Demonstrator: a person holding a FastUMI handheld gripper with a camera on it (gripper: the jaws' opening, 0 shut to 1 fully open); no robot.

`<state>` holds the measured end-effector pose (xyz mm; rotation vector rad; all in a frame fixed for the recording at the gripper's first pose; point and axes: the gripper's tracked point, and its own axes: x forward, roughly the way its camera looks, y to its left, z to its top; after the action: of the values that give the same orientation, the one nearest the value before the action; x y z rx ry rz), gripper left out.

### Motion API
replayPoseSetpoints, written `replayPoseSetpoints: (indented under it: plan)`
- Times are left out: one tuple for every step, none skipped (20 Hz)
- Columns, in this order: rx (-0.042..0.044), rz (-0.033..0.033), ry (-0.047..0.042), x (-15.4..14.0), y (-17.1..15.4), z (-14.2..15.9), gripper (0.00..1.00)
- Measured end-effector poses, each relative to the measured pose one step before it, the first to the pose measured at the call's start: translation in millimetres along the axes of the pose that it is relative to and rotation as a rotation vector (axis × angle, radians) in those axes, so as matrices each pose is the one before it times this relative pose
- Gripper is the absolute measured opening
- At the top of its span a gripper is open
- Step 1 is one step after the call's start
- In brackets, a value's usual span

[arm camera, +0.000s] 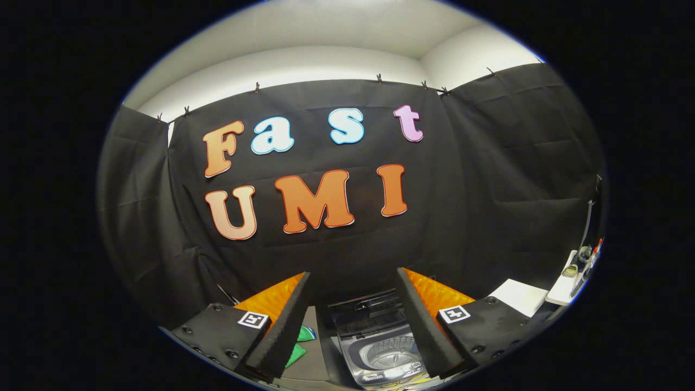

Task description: Put the clothes into the washing machine and then close the washing machine lid.

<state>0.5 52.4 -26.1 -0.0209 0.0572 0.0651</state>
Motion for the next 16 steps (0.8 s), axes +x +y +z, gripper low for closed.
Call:
replayPoseSetpoints:
  plan:
    - [-0.00283,0.00318,0.00448,0.74,3.08,-1.05,0.98]
    - [-0.00286,0.00385,0.00550,1.64,4.12,-2.00,0.98]
    - [-0.00320,0.00458,0.00702,0.16,4.29,-2.63,0.98]
    - [-0.00355,0.00455,0.00833,1.08,5.68,-2.92,0.98]
    - [-0.00395,0.00920,0.00584,1.54,6.71,-2.91,0.98]
    - [-0.00145,0.01289,0.00167,1.43,8.49,-2.48,0.98]
    - [0.00010,0.01350,0.00342,0.95,8.82,-2.46,0.98]
    - [0.00046,0.01441,0.00746,1.33,9.27,-4.14,0.98]
    - [-0.00077,0.01409,0.01044,1.66,9.78,-5.27,0.98]
    - [-0.00204,0.01546,0.00729,1.74,11.12,-6.87,0.98]
    - [-0.00355,0.02184,0.01089,4.99,14.15,-7.20,0.98]
    - [-0.00073,0.01772,0.02015,5.13,13.52,-9.69,0.98]
    - [0.00051,0.02001,0.02887,4.16,13.91,-13.19,0.98]
    - [0.00344,0.02310,0.03347,3.64,15.40,-14.47,0.98]
    - [0.00350,0.02521,0.03469,6.81,17.57,-15.74,0.98]
    - [-0.00110,0.01907,0.03343,7.17,16.67,-13.77,0.98]
